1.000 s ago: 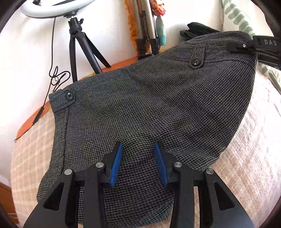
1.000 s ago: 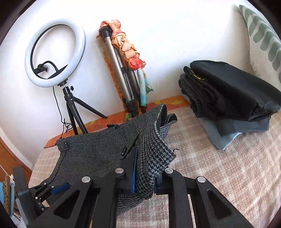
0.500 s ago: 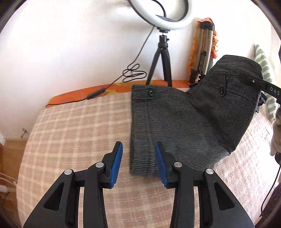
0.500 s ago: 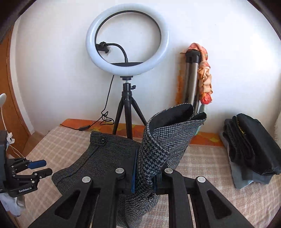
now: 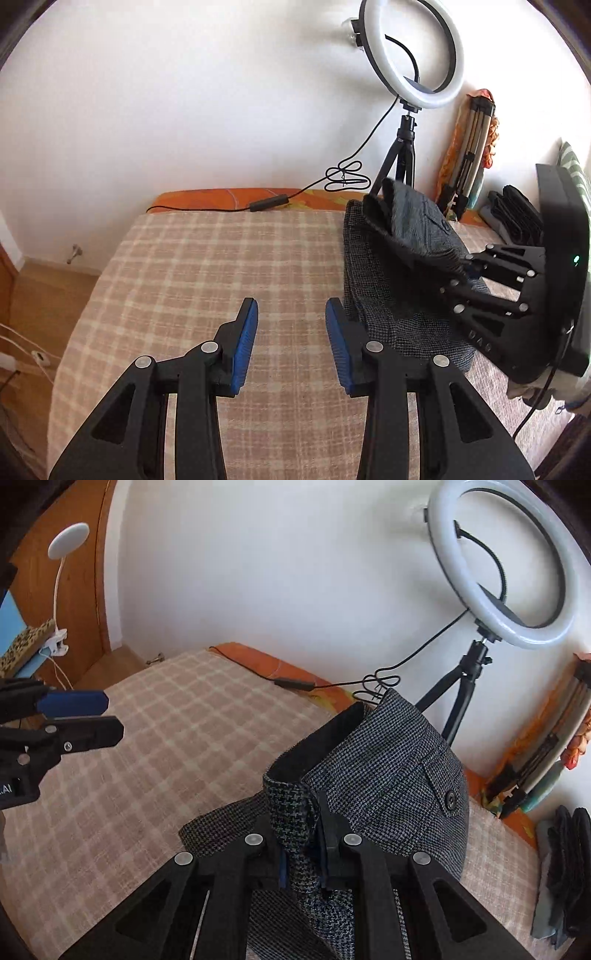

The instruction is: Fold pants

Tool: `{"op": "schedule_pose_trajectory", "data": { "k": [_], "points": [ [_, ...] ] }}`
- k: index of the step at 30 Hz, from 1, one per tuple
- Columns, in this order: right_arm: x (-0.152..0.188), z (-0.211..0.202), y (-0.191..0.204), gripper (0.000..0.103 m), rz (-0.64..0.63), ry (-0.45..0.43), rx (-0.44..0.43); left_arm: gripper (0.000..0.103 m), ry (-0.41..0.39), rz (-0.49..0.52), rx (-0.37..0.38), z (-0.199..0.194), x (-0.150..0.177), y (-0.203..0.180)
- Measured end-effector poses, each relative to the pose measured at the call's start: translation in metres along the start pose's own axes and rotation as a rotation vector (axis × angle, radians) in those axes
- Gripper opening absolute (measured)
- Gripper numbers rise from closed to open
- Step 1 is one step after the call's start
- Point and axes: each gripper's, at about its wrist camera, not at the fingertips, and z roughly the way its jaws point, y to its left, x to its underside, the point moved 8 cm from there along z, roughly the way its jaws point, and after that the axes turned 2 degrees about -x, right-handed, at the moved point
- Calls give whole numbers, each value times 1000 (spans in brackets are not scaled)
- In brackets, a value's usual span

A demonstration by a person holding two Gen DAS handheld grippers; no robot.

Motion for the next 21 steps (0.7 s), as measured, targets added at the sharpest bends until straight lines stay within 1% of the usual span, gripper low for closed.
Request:
{"op": "schedule_pose_trajectory", "data": {
  "k": [3, 9, 11, 12, 13, 14, 15, 16, 18, 21],
  "points": [
    [7, 19, 18, 10, -25, 41, -27, 37, -2, 3, -9, -3, 2, 4],
    [14, 29, 21, 10, -12, 62, -83, 37, -8, 29, -18, -7, 3, 0],
    [14, 30, 20, 13, 2, 64, -115, 37, -8, 27, -16, -7, 3, -2],
    [13, 30, 20, 16, 15, 65, -142, 37, -7, 26, -14, -7, 3, -3],
    [13, 30, 19, 25, 35, 68, -181, 37, -7, 28, -13, -7, 3, -4],
    [11, 28, 19, 31, 65, 64, -238, 37, -7, 33, -16, -7, 3, -6],
    [9, 22, 19, 43, 96, 52, -301, 37, -6, 39, -21, -7, 3, -7],
    [6, 15, 17, 54, 123, 32, -346, 37, -5, 42, -21, -7, 3, -9],
    [2, -2, 9, 67, 150, -6, -369, 37, 1, 42, -18, -7, 4, -11],
    [-2, -24, -10, 68, 181, -53, -367, 37, 3, 39, -3, -9, 3, -16]
  ]
}}
